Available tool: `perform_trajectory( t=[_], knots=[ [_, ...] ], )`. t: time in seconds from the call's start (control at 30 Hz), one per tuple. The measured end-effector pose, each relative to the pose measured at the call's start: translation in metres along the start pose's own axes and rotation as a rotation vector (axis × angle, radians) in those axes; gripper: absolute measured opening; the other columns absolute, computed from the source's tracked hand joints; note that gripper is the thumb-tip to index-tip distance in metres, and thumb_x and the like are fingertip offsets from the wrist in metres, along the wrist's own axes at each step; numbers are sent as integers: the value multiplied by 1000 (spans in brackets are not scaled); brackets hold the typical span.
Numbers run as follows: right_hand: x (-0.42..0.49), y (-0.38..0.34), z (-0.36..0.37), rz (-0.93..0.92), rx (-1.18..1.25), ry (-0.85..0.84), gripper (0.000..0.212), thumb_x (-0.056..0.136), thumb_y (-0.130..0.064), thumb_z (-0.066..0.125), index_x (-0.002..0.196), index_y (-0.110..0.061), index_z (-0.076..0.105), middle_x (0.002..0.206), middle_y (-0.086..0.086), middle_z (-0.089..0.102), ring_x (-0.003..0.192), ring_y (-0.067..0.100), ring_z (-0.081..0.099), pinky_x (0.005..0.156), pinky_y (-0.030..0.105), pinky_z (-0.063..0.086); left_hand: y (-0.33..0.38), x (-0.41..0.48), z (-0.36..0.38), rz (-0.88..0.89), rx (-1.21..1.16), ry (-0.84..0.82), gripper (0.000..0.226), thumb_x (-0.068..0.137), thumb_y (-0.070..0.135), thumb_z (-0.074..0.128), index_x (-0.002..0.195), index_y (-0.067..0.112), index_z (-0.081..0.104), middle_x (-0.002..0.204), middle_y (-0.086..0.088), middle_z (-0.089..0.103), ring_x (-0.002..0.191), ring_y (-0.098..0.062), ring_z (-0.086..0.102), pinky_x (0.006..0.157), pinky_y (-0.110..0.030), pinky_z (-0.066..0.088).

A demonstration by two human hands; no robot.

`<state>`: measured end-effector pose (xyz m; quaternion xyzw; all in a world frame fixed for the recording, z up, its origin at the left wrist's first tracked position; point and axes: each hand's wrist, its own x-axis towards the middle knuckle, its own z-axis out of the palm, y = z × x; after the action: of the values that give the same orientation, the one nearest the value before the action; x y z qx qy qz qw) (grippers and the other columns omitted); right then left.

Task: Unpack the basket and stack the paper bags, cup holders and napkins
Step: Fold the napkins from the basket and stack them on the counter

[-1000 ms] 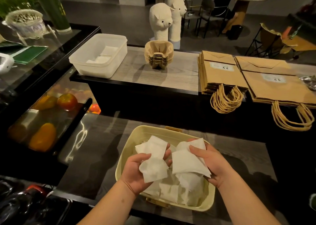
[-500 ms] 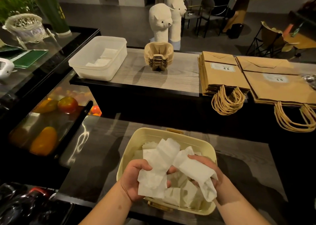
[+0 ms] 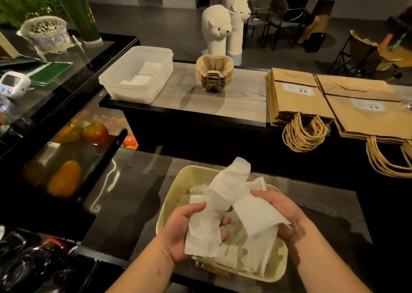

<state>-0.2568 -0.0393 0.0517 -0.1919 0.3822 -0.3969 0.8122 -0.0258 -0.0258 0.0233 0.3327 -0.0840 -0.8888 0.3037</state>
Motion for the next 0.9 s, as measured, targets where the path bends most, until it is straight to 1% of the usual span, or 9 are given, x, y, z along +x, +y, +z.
perform_trajectory(
  t=[0.07, 0.17, 0.27, 0.37, 0.5, 0.57, 0.63, 0.8, 0.9],
  knots=[
    [1, -3, -4, -13, -15, 191, 33, 79, -11, 66, 109, 1, 73, 93, 25, 75, 73, 35, 75, 59, 42, 63, 1, -2, 3, 6, 0, -37, 48, 92, 27, 50, 125, -1, 71, 119, -23, 62, 97, -34, 55, 86, -47, 43],
    [-2, -1, -14, 3, 11, 315, 58, 63, -14, 84, 115, 1, 63, 90, 23, 73, 71, 33, 74, 60, 41, 61, -1, -2, 8, 8, -30, -36, 50, 92, 28, 51, 126, -5, 69, 117, -22, 65, 95, -33, 59, 83, -46, 46],
    [-4, 4, -15, -21, -64, 371, 43, 81, -8, 72, 123, -9, 64, 105, 26, 73, 87, 40, 73, 71, 49, 61, -1, -1, 16, 24, -78, 16, 47, 94, 28, 50, 116, -6, 74, 116, -22, 65, 93, -31, 58, 82, -43, 45],
    [-5, 4, -15, -108, -279, 443, 33, 87, -2, 70, 111, -25, 70, 115, 20, 71, 99, 42, 70, 77, 54, 60, 0, 1, 18, 58, -105, 80, 45, 92, 27, 53, 114, -6, 75, 125, -22, 64, 98, -32, 60, 89, -45, 45],
    [-10, 0, -6, -220, -848, 391, 31, 86, -3, 72, 94, -33, 73, 111, -2, 67, 100, 19, 68, 81, 42, 63, 5, 4, 15, 111, -98, 112, 48, 90, 30, 57, 122, -3, 72, 133, -23, 62, 101, -34, 63, 93, -48, 46],
    [-10, -1, 3, -325, -1103, 311, 32, 89, -2, 68, 95, -33, 74, 121, -20, 60, 111, -8, 57, 97, 18, 51, 6, 4, 17, 112, -92, 131, 50, 89, 32, 60, 125, -1, 71, 135, -24, 61, 105, -35, 62, 100, -50, 45],
    [-7, 3, 13, -400, -1259, 220, 38, 93, 0, 61, 100, -36, 74, 136, -31, 46, 121, -22, 40, 97, -1, 33, 7, 4, 20, 105, -98, 132, 54, 90, 35, 61, 131, 0, 67, 134, -26, 59, 112, -36, 59, 111, -51, 38],
    [2, 15, 19, -390, -1412, 113, 59, 93, 2, 52, 124, -45, 67, 151, -40, 25, 136, -15, 25, 108, 10, 27, 8, 3, 26, 148, -4, 146, 45, 92, 34, 57, 118, 2, 75, 113, -22, 68, 92, -31, 66, 85, -44, 49],
    [7, 15, 19, -379, -1458, 102, 60, 94, 0, 52, 134, -45, 60, 144, -48, 23, 136, -16, 24, 111, 10, 25, 10, 2, 26, 162, 28, 144, 42, 92, 33, 56, 111, 5, 79, 112, -22, 70, 89, -32, 69, 81, -43, 50]
  ],
)
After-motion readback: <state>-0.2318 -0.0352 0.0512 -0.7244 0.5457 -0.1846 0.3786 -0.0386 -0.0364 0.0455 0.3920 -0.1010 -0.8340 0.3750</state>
